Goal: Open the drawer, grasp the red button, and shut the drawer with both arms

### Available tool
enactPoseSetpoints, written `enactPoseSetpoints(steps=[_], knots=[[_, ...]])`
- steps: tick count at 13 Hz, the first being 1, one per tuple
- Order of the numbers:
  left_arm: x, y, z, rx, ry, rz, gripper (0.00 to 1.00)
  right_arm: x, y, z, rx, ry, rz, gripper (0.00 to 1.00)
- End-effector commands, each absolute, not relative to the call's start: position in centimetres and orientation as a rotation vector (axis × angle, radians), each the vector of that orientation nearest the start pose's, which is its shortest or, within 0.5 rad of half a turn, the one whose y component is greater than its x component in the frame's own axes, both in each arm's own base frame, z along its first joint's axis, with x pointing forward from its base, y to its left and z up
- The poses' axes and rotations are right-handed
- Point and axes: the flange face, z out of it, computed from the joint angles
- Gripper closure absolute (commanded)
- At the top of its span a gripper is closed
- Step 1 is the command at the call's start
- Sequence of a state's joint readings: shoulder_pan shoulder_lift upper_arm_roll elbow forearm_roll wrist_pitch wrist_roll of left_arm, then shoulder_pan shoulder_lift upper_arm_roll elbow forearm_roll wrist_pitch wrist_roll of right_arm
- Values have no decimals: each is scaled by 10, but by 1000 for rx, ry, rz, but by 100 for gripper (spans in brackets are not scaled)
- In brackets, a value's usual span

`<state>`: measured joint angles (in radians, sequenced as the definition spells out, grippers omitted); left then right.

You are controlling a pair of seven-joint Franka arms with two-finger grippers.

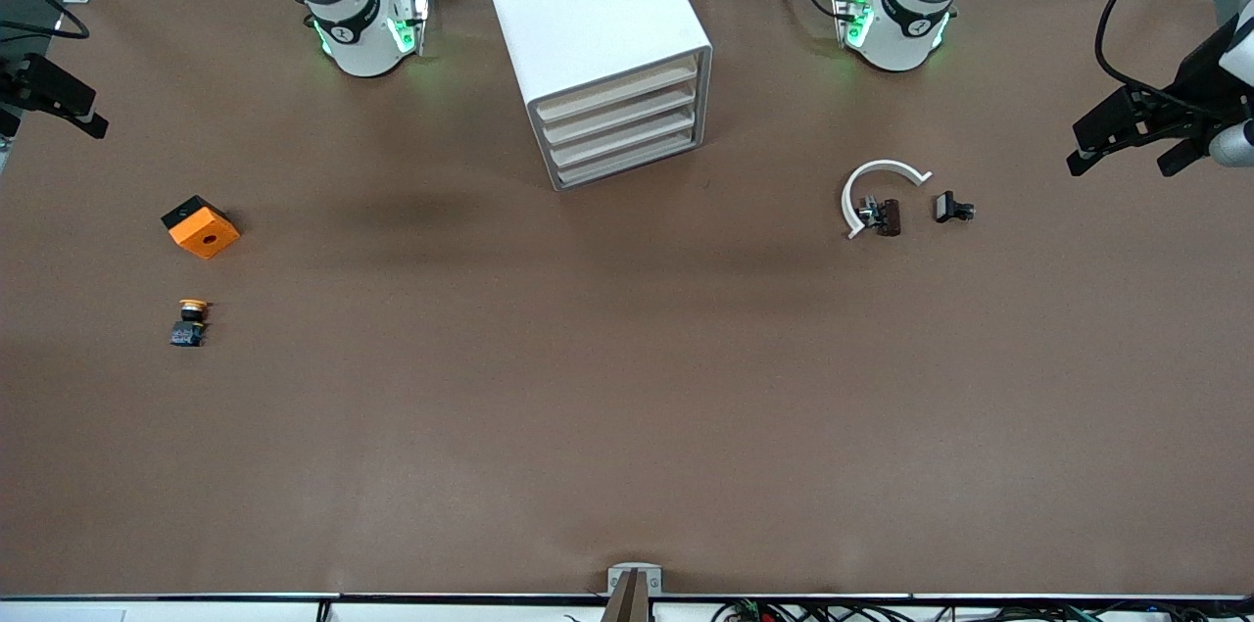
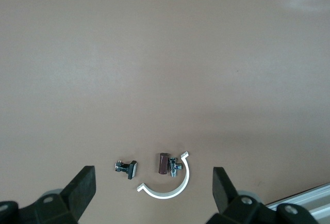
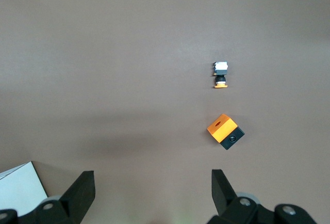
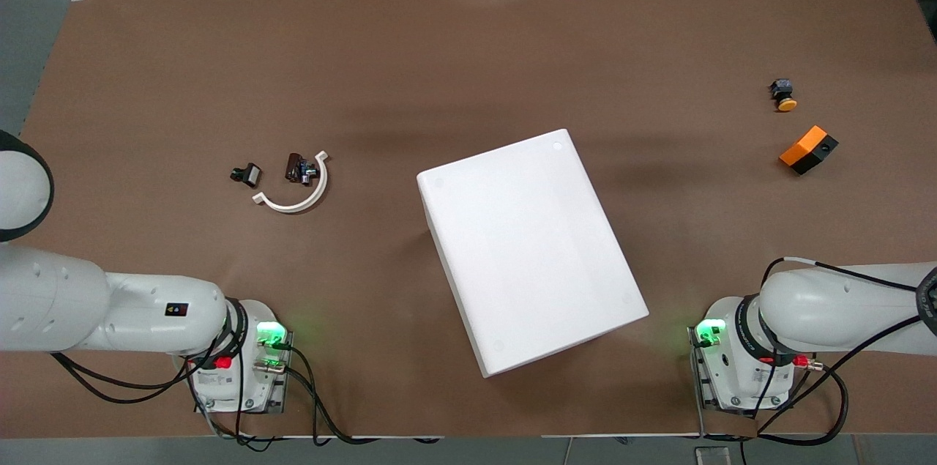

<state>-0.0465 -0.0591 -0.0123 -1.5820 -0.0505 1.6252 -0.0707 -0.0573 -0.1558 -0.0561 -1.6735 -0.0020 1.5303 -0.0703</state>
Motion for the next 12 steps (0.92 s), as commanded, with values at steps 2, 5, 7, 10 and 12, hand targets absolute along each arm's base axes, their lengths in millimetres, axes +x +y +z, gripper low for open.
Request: enactPoseSetpoints(steps=[2,5,7,10,12], knots=[[540,-40,661,-3170,-26,-155,0,488,-57,659,-3139,74,-38,0],[540,-38,661,-3171,-31,-155,0,488,-62,658,-3140,86,-34,0],[540,-37,661,-3171,-14,-155,0,486,-65,658,-3138,100,-24,0],[540,-35,659,-3172,-36,-148,0,487,-62,659,-3139,96,-24,0],[548,-35,643,-3173,-42,-99,0,487,-65,659,-3138,117,-19,0]])
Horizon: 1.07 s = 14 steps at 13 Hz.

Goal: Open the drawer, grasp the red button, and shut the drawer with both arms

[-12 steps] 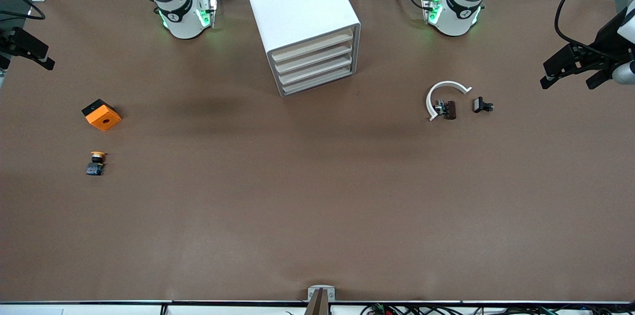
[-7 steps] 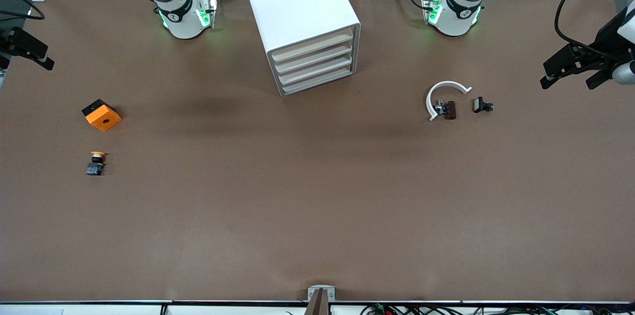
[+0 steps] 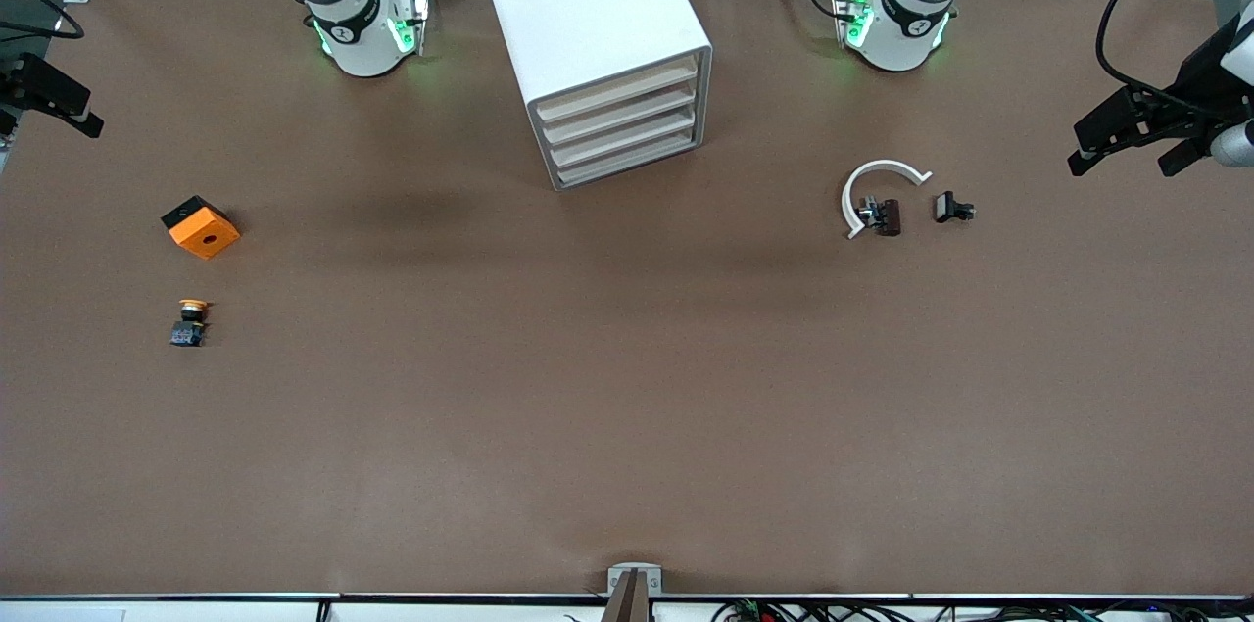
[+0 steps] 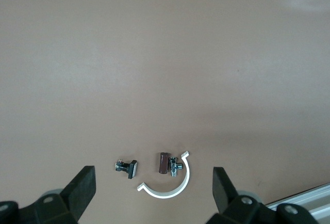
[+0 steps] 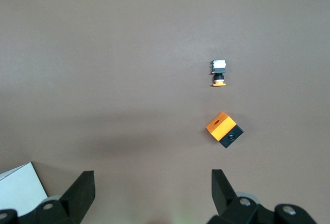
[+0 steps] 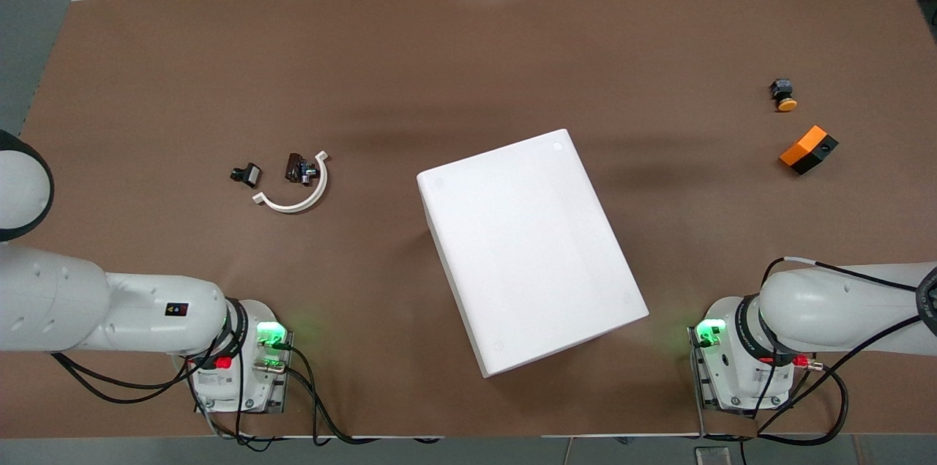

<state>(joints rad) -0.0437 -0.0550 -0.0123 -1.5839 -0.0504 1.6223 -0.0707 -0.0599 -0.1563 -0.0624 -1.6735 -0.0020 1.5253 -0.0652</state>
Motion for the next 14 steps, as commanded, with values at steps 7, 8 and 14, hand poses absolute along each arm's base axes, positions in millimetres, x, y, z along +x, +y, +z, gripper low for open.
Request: enactPoseSetpoints(steps=[7,8,14], knots=[[585,-62,551,-3238,-39,190,0,503,-102,627,-3131,168,128,0],[592,-65,537,-3254,-45,227,0,511,-104,619,-3133,171,134,0],[612,-85,482,-3399,-101,398,0,553,-162,559,-3127,251,179,0]])
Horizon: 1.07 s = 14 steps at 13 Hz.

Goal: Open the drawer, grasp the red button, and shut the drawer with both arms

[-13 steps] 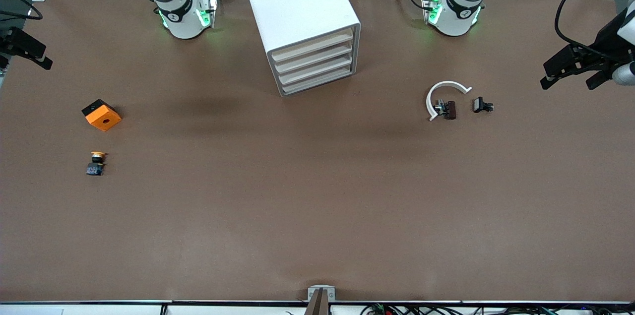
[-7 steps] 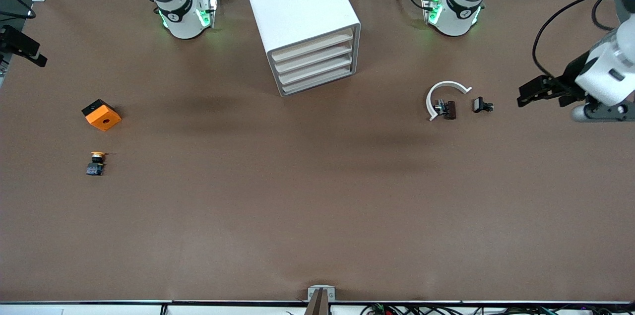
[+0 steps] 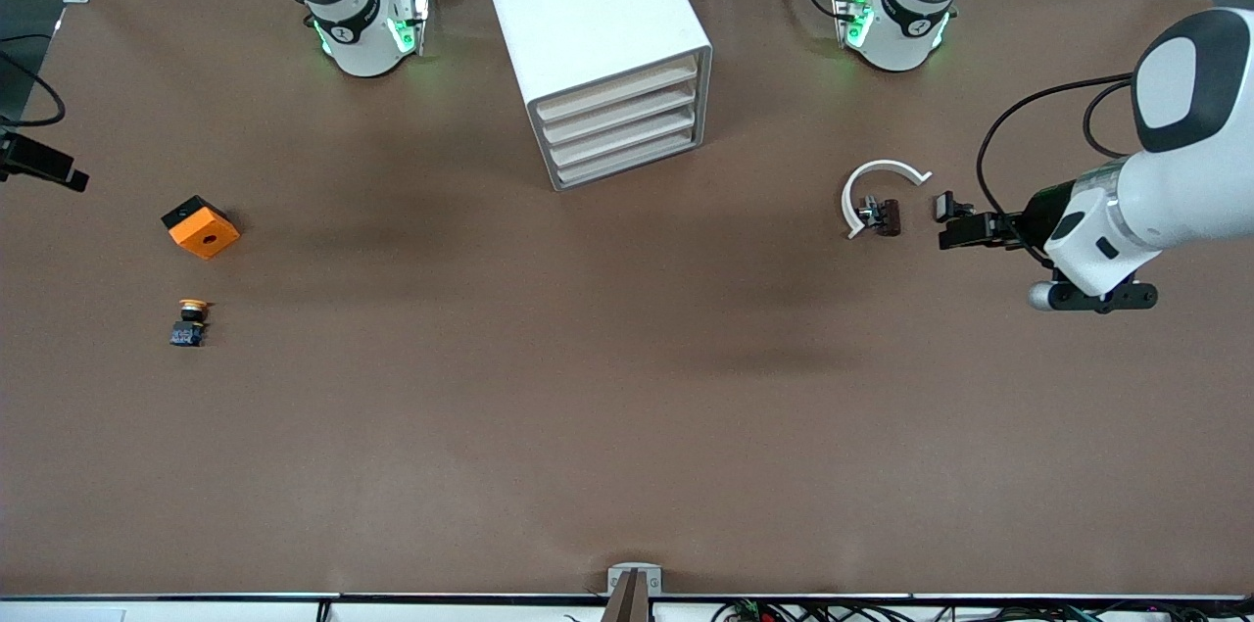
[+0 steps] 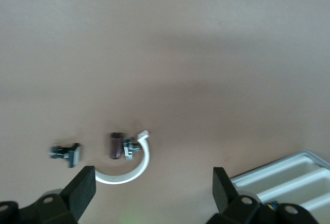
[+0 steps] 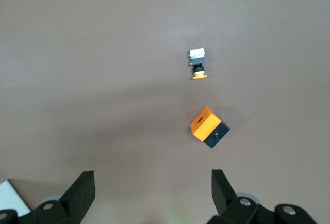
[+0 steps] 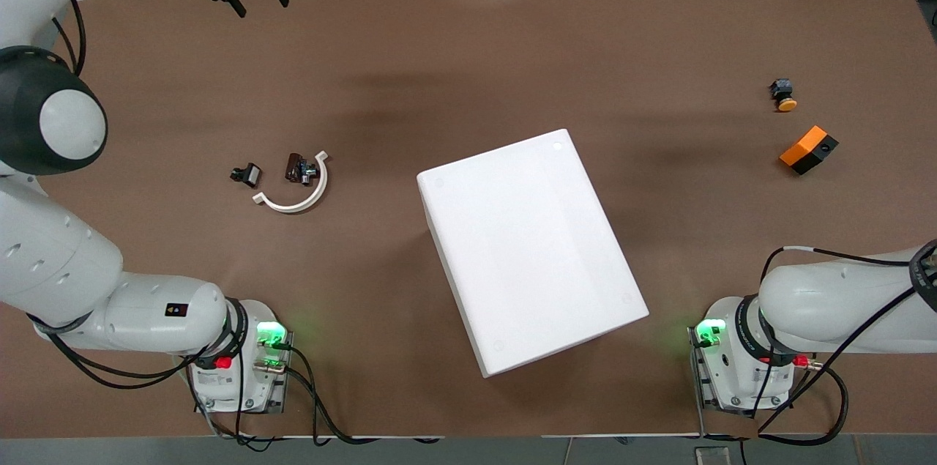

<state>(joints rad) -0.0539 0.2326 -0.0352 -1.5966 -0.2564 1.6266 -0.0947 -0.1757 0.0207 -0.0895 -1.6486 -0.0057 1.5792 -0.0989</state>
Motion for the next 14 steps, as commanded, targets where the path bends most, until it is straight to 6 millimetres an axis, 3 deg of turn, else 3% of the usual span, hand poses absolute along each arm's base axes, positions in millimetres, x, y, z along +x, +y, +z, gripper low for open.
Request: enactPoseSetpoints(steps=[1,3,5,8,10,12,14], knots=[[617,-93,464,-3409,-131,436,0,558,-166,553,-3124,258,176,0],[622,-129,438,-3369,-335,506,0,552,-210,533,-3110,251,103,0],[622,-160,421,-3295,-553,552,0,544,-241,492,-3130,189,19,0],[617,-176,406,-3208,-816,664,0,542,-241,448,-3142,195,-15,0],[612,-195,404,-3066,-1125,751,0,541,-236,418,-3166,170,-76,0],[612,-195,404,-2906,-1380,771,0,547,-235,385,-3178,136,-84,0],[601,-197,399,-2762,-1442,875,0,556,-231,361,-3184,124,-101,0]])
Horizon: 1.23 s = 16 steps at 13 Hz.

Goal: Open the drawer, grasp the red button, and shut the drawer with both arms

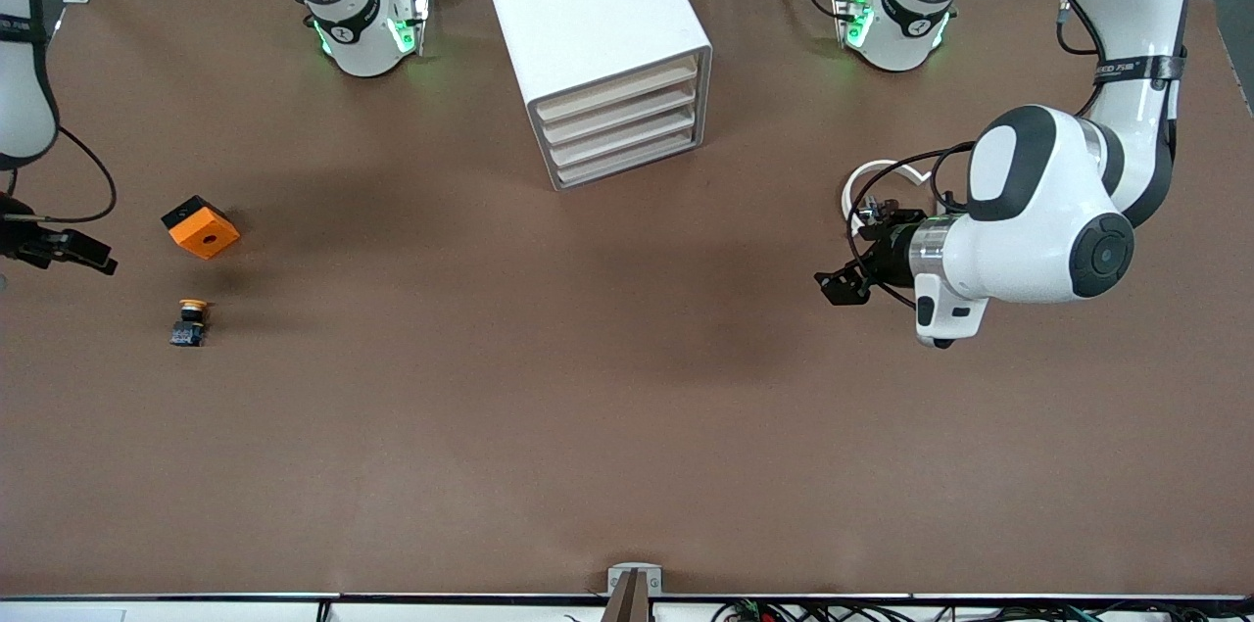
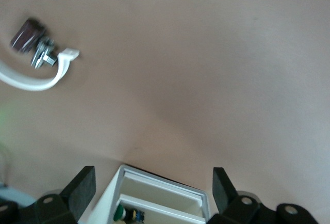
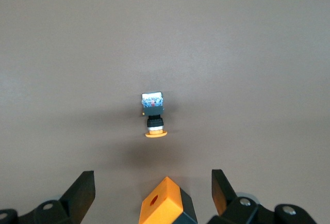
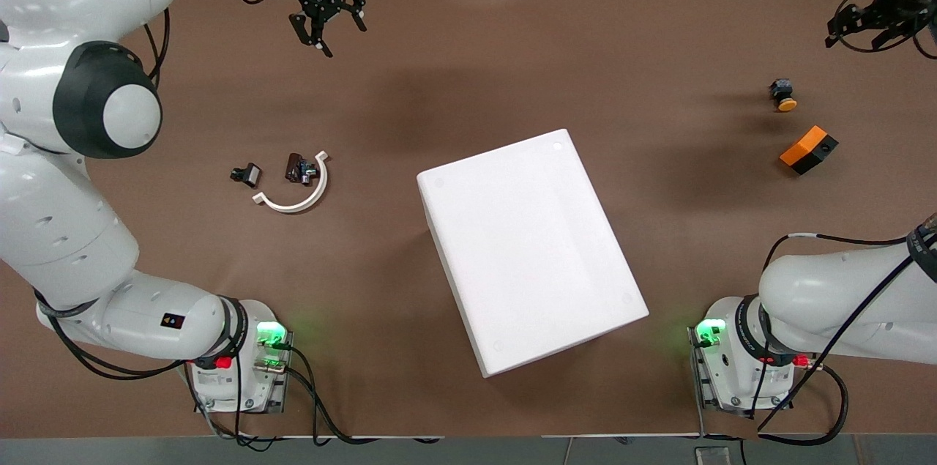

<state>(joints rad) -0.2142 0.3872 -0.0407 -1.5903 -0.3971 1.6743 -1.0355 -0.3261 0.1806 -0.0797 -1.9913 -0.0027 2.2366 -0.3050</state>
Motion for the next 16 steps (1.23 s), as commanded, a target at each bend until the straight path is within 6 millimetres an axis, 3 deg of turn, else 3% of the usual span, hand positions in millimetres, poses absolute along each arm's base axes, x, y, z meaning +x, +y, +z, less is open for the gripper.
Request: enactPoseSetpoints(steps=[1,3,7,9,13,16], knots=[[593,-197,397,-2678,-1462,931,0,562,-235,338,-3186,131,-98,0],[581,-194,390,-2468,-1535,1023,0,571,-243,291,-3196,152,-153,0],[571,-206,353,-2147,-1649,1315,0,582,-243,243,-3116,245,-112,0],[570,-210,337,-2030,-1704,1331,0,584,-252,220,-3109,235,-81,0],[569,-230,283,-1821,-1732,1417,0,587,-248,201,-3096,226,-49,0],[571,-250,263,-1727,-1724,1430,0,589,-251,186,-3094,220,-28,0]])
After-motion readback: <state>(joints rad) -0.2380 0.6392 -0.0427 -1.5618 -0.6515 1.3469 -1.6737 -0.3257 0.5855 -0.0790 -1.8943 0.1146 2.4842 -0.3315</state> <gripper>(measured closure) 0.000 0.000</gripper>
